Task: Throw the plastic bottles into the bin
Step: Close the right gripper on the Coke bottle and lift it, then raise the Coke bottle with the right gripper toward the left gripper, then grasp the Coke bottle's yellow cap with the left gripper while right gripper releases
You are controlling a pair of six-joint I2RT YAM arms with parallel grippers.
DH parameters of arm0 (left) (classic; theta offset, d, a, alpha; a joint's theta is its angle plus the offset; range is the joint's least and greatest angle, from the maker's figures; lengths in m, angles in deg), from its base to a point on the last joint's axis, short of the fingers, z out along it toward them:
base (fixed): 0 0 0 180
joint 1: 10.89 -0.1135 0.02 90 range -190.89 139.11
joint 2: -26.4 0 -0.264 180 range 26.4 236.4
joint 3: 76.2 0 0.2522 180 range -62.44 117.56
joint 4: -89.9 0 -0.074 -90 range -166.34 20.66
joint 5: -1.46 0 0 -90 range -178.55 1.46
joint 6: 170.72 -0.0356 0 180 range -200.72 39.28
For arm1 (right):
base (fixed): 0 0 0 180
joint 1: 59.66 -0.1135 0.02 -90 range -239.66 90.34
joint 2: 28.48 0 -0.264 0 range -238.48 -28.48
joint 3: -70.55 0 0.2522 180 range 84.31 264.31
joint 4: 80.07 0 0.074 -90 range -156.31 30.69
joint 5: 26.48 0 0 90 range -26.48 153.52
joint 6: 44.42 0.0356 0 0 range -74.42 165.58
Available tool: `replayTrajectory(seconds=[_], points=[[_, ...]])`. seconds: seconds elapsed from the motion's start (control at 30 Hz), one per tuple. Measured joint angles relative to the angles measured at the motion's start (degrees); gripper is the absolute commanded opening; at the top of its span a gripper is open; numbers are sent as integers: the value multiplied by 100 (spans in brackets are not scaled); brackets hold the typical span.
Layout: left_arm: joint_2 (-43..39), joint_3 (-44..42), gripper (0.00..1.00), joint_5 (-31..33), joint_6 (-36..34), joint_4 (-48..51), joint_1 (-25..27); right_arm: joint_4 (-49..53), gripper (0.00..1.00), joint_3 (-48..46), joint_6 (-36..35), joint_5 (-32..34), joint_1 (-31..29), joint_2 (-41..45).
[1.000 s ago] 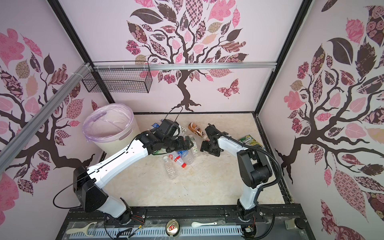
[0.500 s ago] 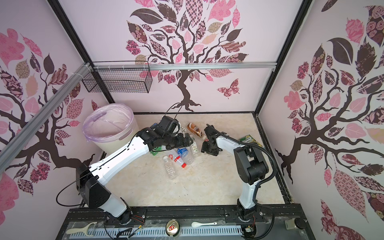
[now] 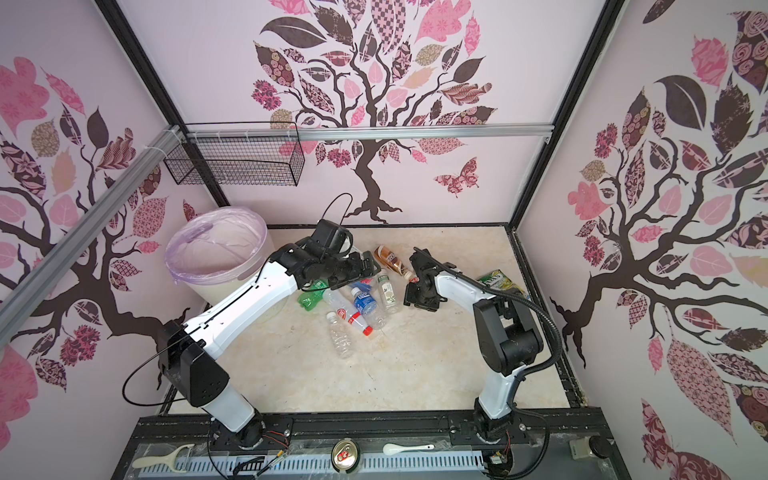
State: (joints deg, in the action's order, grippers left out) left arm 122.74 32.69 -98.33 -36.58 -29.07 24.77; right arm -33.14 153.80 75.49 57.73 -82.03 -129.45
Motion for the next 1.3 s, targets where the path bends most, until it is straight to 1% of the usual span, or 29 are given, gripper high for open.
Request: replayTrajectory(seconds=[0.2, 0.33, 0.6, 0.7, 0.87, 0.97, 1.1, 1.2, 1.3], points=[[216, 597, 98, -153, 293, 39, -107, 254, 53, 501, 2, -37, -7, 435], [341, 883, 98, -372, 612, -2, -245, 402, 52, 798, 7, -92, -48, 669], [632, 1211, 98, -911, 1285, -203, -651, 496, 50, 1349, 28, -415, -490, 986], [669, 1281, 98, -1049, 1438, -260, -822, 448, 49, 1451, 63, -586, -636, 1049], [713, 1427, 98, -1128, 1547, -317, -1045, 372, 49, 1609, 66, -656, -828, 1058], [782, 1563, 95, -1150, 1569, -437, -1067, 304, 49, 1620, 63, -710, -977, 1060], [839, 1609, 87, -1152, 1541, -474, -1060, 267, 49, 1705, 17, -765, -1272, 1058], [861, 1609, 85, -1121, 1462, -450, -1062, 232, 48, 1803, -15, -796, -1427, 1058], [861, 1609, 77, -1064, 1394, -433, -1062, 179, 48, 1867, -26, -857, -1526, 1058]])
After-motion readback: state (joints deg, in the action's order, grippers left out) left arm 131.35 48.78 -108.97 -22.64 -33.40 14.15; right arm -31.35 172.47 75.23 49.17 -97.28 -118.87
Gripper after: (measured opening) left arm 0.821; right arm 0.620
